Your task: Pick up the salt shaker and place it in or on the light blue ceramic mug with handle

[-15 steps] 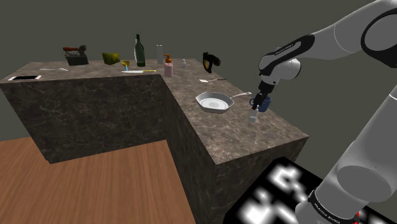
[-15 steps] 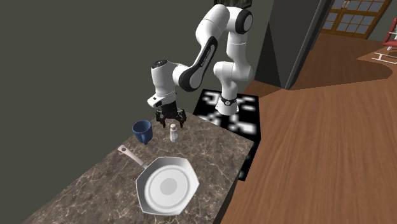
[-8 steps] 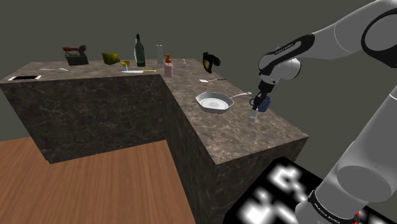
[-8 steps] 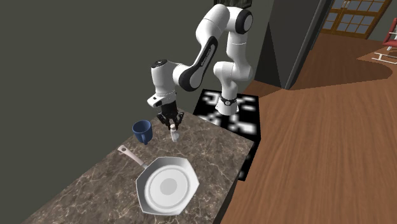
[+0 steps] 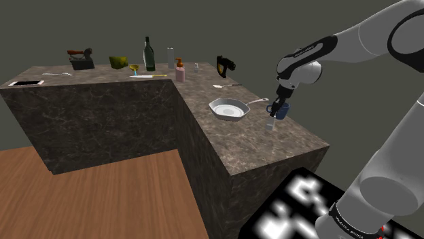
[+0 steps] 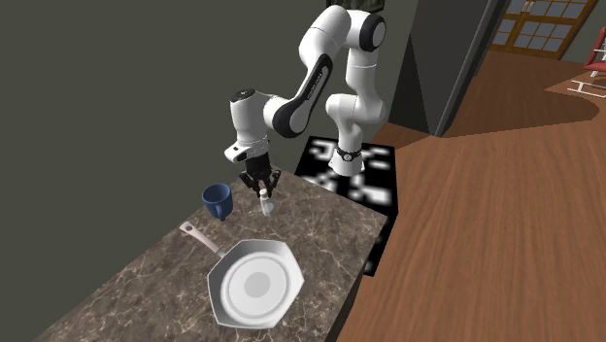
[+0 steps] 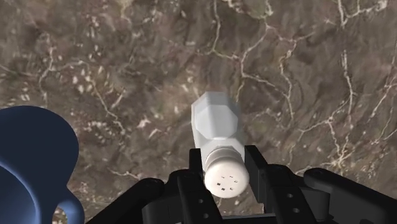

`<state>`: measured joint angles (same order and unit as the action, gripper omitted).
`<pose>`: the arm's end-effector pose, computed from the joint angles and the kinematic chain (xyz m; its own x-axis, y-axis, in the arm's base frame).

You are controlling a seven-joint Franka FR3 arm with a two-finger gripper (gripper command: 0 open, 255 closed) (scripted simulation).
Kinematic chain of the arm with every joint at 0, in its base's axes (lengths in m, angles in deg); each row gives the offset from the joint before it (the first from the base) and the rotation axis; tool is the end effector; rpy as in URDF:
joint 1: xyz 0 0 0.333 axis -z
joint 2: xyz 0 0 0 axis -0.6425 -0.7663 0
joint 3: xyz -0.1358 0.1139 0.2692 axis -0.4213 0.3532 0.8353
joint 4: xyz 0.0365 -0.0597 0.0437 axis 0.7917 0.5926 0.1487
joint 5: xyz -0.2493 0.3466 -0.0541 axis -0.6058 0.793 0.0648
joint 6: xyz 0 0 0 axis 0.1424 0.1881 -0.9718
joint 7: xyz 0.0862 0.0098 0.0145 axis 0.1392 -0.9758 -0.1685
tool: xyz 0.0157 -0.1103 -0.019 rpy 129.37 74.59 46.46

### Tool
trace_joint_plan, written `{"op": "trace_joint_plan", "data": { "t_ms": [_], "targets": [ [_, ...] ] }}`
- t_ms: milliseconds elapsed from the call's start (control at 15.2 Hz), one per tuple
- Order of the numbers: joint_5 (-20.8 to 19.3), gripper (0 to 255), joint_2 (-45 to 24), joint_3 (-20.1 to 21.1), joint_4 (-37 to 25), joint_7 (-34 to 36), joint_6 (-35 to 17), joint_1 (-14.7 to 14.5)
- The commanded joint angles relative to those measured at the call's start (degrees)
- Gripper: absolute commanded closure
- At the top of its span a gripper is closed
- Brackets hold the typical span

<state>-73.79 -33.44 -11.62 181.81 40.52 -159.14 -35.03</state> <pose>0.4750 -0.2923 0.3500 0.9842 0.1240 0.1267 0.1366 -0.9859 -0.0964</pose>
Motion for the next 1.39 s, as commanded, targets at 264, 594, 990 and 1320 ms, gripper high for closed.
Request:
{"op": "trace_joint_plan", "data": {
  "t_ms": [264, 594, 990, 1320],
  "targets": [
    [-2.1, 255, 2.5, 0.0, -2.1, 1.9, 4.2, 0.0],
    [-3.4, 255, 4.3, 0.2, -4.2, 3.3, 7.8, 0.1],
    [-4.6, 255, 6.0, 0.4, -7.2, 4.6, 12.2, 0.1],
    [-5.3, 255, 7.0, 0.6, -10.1, 5.5, 15.9, 0.1]
  ]
}}
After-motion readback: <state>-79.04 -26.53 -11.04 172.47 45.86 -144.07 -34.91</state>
